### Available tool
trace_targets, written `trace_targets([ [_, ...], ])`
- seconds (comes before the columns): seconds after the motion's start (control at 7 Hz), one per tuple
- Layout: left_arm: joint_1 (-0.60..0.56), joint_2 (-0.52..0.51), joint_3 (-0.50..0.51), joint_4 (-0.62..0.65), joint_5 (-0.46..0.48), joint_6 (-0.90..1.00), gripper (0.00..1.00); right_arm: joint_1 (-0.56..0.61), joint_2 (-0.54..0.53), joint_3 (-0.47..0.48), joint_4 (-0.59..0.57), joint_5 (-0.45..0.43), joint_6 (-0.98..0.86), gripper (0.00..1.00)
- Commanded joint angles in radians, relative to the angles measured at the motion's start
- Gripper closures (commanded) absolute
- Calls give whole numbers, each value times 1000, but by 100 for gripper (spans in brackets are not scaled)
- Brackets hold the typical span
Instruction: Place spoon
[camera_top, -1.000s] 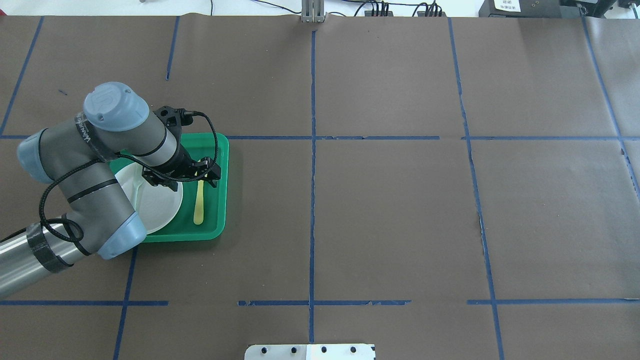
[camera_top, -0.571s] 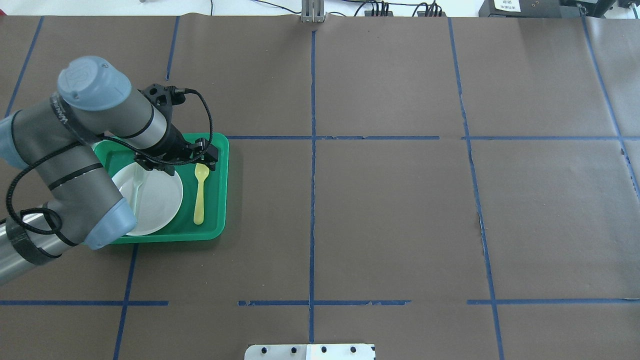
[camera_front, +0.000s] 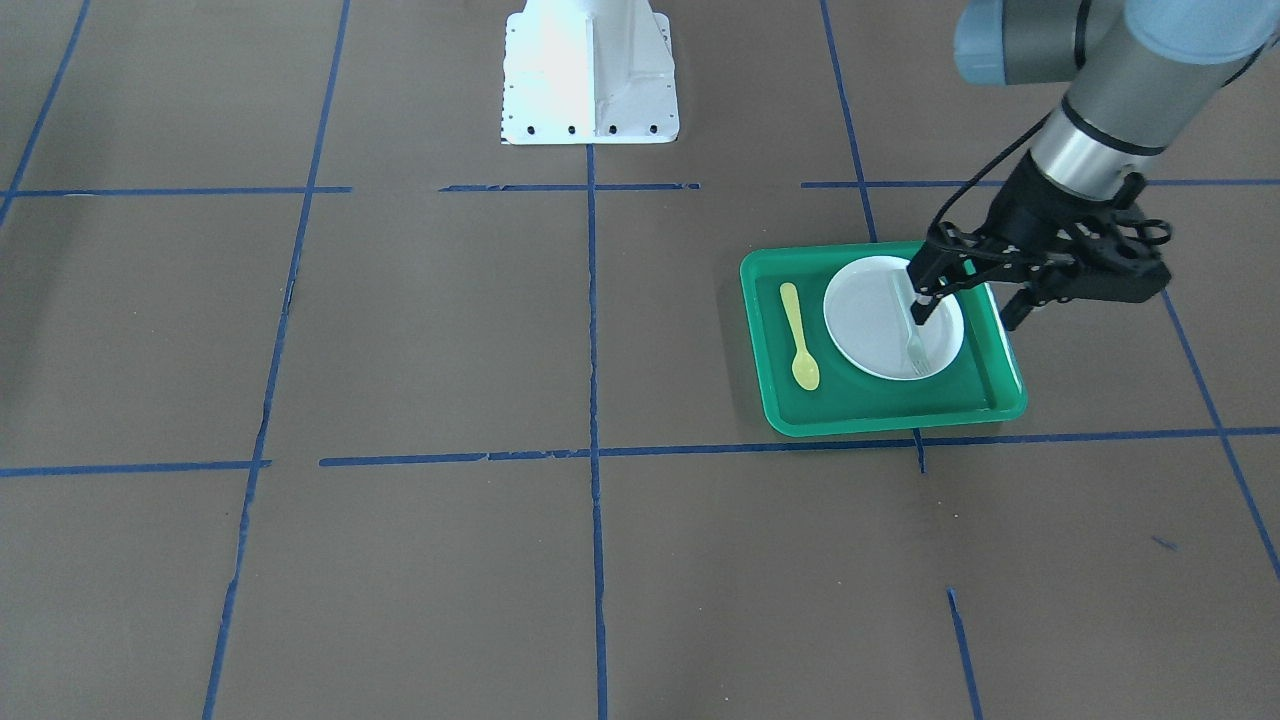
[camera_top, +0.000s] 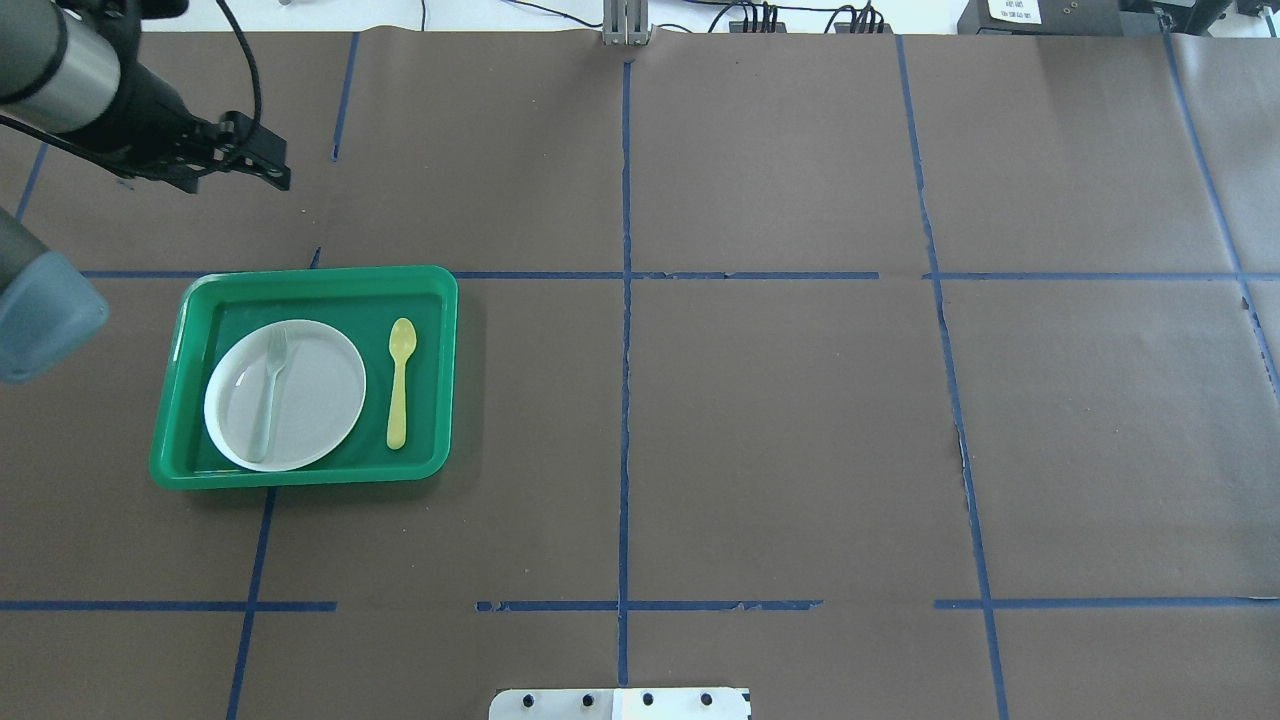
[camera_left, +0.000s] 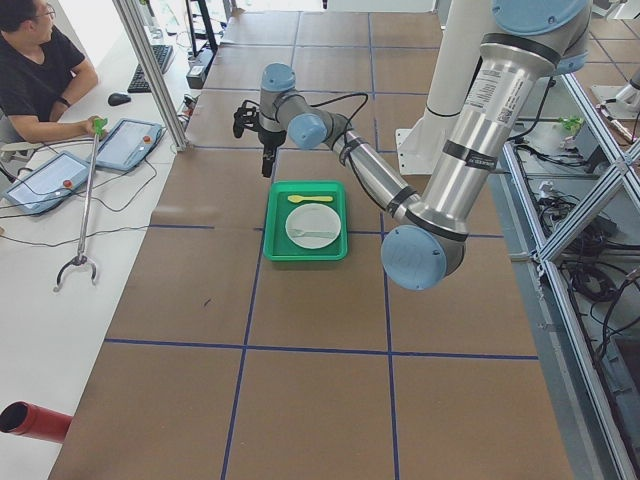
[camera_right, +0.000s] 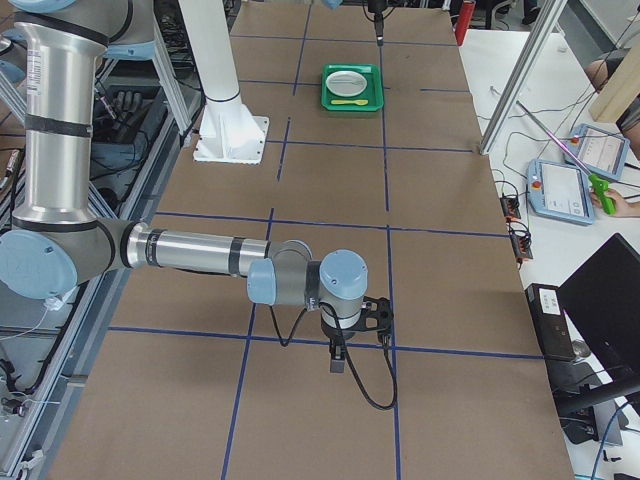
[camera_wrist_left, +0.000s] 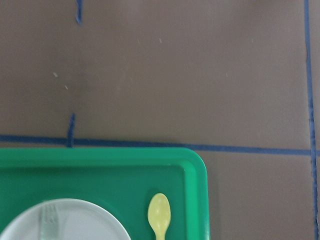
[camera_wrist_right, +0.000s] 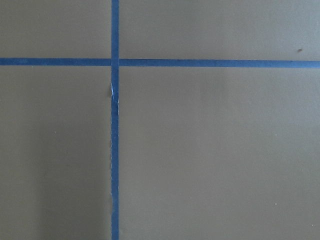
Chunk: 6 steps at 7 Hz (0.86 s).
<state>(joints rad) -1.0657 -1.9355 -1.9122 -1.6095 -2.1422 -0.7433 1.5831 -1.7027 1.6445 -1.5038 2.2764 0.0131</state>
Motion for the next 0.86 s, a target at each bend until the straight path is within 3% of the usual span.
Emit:
trace_targets([
  [0.0,-182,103,65,69,-7,390,0,0,0,0,-1,0,-1,0],
  [0.29,-372,223,175,74,-39,622,0,0,0,0,-1,0,1,0],
  [0.43,-413,306,214,68,-132,753,0,0,0,0,-1,0,1,0],
  [0.71,-499,413,234,63,-162,814,0,0,0,0,-1,0,-1,0],
])
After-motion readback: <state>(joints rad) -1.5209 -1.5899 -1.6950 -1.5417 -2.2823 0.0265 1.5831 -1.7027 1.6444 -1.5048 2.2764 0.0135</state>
